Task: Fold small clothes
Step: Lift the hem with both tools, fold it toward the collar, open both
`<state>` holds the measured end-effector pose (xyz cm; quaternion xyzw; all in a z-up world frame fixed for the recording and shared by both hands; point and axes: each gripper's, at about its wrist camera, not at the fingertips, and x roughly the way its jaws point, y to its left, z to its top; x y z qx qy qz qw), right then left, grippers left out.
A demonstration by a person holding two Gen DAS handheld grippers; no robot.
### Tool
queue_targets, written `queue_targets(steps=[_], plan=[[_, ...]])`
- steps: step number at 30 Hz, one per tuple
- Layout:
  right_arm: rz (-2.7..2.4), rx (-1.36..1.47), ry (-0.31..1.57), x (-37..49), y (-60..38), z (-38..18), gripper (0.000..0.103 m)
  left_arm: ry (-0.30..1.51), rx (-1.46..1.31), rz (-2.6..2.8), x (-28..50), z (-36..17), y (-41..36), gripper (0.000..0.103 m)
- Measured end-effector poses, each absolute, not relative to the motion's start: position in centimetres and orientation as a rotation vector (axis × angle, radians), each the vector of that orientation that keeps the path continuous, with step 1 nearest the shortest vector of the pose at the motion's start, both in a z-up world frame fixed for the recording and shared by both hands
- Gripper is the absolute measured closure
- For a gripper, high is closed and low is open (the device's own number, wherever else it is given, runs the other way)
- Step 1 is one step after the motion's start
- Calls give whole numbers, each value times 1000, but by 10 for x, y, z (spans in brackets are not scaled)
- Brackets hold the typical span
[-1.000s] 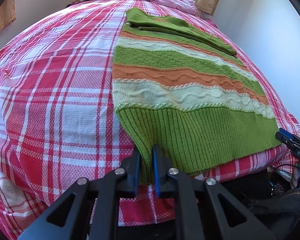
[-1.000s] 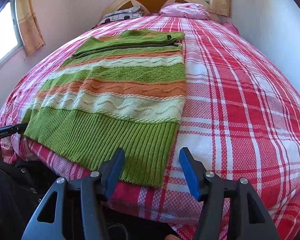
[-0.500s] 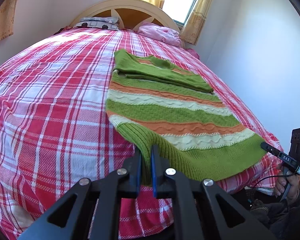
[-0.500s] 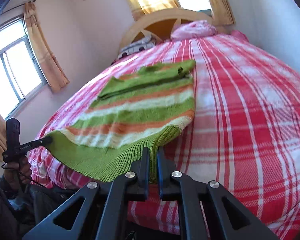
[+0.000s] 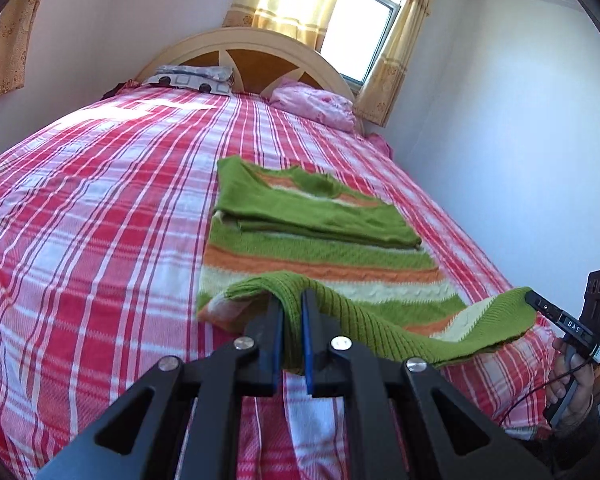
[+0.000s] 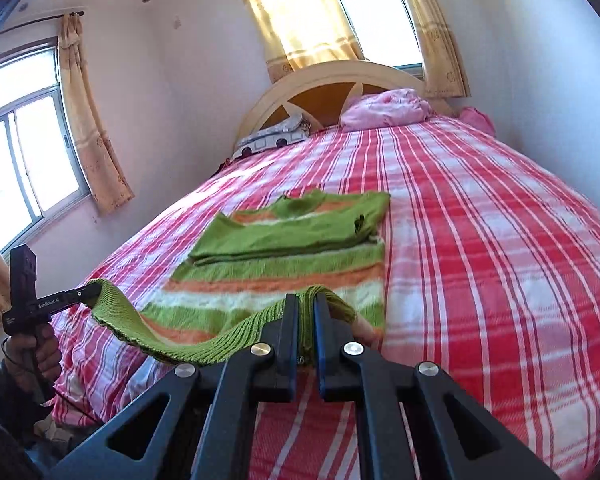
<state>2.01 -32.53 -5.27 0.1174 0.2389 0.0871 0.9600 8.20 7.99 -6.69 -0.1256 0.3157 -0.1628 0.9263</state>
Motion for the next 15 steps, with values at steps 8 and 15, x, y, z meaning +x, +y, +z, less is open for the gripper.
queue_targets(steps=[8, 15], plan=[[171, 226, 428, 70, -331, -20, 99, 593, -264, -331, 122, -43, 77, 94], [164, 213, 429, 114, -335, -8, 99, 580, -298, -319, 161, -36, 78, 94]])
